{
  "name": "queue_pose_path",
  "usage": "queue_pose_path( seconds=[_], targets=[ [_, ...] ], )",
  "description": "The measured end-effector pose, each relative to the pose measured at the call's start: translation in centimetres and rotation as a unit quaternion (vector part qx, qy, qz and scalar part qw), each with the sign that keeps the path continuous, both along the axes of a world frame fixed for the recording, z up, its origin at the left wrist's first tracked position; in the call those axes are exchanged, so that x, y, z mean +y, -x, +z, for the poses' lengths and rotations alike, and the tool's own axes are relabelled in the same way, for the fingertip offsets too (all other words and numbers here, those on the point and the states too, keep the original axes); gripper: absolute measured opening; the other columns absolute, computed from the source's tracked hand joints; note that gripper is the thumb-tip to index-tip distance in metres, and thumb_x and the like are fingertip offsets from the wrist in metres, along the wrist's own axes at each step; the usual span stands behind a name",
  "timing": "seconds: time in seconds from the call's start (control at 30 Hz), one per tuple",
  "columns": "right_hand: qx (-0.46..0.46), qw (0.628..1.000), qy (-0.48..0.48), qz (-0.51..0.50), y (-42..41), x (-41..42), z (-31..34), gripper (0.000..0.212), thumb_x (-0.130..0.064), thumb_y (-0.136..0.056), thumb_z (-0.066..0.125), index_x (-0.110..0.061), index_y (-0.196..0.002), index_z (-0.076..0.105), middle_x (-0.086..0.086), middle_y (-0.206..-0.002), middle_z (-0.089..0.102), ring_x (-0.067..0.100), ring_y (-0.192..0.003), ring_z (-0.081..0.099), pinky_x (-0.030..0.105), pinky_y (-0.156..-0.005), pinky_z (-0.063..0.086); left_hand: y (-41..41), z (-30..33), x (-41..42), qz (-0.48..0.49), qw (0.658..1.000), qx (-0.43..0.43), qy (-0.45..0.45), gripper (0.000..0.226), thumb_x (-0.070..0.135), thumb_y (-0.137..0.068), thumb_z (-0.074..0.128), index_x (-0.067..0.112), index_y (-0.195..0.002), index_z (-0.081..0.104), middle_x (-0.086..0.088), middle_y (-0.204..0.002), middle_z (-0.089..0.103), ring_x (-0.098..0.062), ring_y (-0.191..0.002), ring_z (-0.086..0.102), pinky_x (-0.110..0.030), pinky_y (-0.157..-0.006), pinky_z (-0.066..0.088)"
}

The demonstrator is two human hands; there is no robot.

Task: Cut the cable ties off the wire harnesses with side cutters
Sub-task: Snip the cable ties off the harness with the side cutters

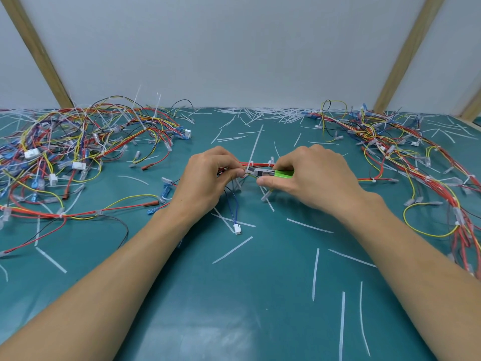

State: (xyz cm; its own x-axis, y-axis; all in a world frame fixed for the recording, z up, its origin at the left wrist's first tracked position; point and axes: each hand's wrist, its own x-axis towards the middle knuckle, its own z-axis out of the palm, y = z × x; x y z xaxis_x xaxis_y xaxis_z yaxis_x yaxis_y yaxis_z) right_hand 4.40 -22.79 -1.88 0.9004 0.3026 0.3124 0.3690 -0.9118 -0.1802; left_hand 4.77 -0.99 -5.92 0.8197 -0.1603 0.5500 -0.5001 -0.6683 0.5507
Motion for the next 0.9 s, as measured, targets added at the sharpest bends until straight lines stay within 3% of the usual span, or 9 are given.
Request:
queue_pose_path(
  seconds=[0.2,0.37,0.47,0.57,0.7,0.77,0.9],
  targets=[
    [-0.003,1.000,-0.001,-0.002,-0.12,0.03,-0.11,0.062,-0.091,-0.076,0.050,-0.035,-0.081,0.076,-0.007,-0.060,0.052,0.020,-0.066,0.050,0.028,-0.052,0.024,-0.08,-0.03,-0.07,0.003,1.000,-0.003,-0.007,0.002,0.013,-0.085,0.078,0.013,-0.086,0.080,0.003,-0.089,0.071,-0.012,-0.075,0.062,-0.014,-0.071,0.042],
    [0.006,1.000,-0.015,-0.007,-0.10,-0.14,0.09,0.055,-0.089,-0.077,0.051,-0.036,-0.063,0.063,-0.008,-0.054,0.047,0.011,-0.061,0.046,0.028,-0.052,0.024,-0.04,0.04,-0.16,0.007,1.000,0.000,0.004,0.005,0.015,-0.086,0.077,0.016,-0.081,0.078,0.006,-0.086,0.070,-0.008,-0.077,0.062,-0.015,-0.071,0.043],
    [0.017,1.000,-0.019,-0.004,-0.17,-0.24,0.05,0.054,-0.088,-0.078,0.051,-0.037,-0.065,0.065,-0.007,-0.054,0.046,0.005,-0.060,0.044,0.028,-0.052,0.025,0.00,0.03,-0.12,0.005,1.000,0.002,0.003,0.007,0.016,-0.087,0.076,0.017,-0.081,0.076,0.008,-0.084,0.069,-0.006,-0.076,0.060,-0.013,-0.070,0.041],
    [0.035,0.999,-0.024,0.006,-0.24,-0.27,-0.07,0.057,-0.088,-0.078,0.050,-0.036,-0.065,0.068,-0.002,-0.055,0.049,0.008,-0.061,0.045,0.030,-0.052,0.028,0.15,0.01,-0.13,0.006,1.000,0.007,0.012,0.007,0.015,-0.088,0.075,0.017,-0.081,0.075,0.008,-0.082,0.068,-0.002,-0.074,0.058,-0.012,-0.069,0.039],
    [0.059,0.997,-0.055,0.020,-0.29,-0.26,0.03,0.059,-0.087,-0.079,0.053,-0.036,-0.048,0.060,0.002,-0.047,0.041,0.013,-0.053,0.042,0.031,-0.050,0.026,0.29,-0.05,-0.26,0.015,1.000,0.011,0.017,0.006,0.014,-0.089,0.074,0.012,-0.083,0.074,0.005,-0.083,0.068,0.002,-0.072,0.055,-0.010,-0.068,0.036],
    [0.067,0.996,-0.063,0.019,-0.31,-0.13,-0.04,0.058,-0.088,-0.079,0.049,-0.040,-0.051,0.063,0.003,-0.045,0.039,0.016,-0.052,0.043,0.031,-0.050,0.027,0.29,-0.05,-0.28,0.018,1.000,0.011,0.022,0.006,0.014,-0.089,0.074,0.010,-0.085,0.074,0.004,-0.083,0.067,0.001,-0.072,0.055,-0.011,-0.068,0.036],
    [0.095,0.993,-0.074,0.008,-0.53,0.09,-0.17,0.083,-0.085,-0.091,0.026,-0.022,-0.070,0.076,-0.004,-0.047,0.052,0.020,-0.059,0.055,0.035,-0.057,0.042,0.37,-0.05,-0.29,0.020,0.999,0.013,0.028,0.007,0.016,-0.089,0.075,0.010,-0.084,0.075,0.002,-0.082,0.068,-0.006,-0.071,0.055,-0.014,-0.068,0.038]
  ],
)
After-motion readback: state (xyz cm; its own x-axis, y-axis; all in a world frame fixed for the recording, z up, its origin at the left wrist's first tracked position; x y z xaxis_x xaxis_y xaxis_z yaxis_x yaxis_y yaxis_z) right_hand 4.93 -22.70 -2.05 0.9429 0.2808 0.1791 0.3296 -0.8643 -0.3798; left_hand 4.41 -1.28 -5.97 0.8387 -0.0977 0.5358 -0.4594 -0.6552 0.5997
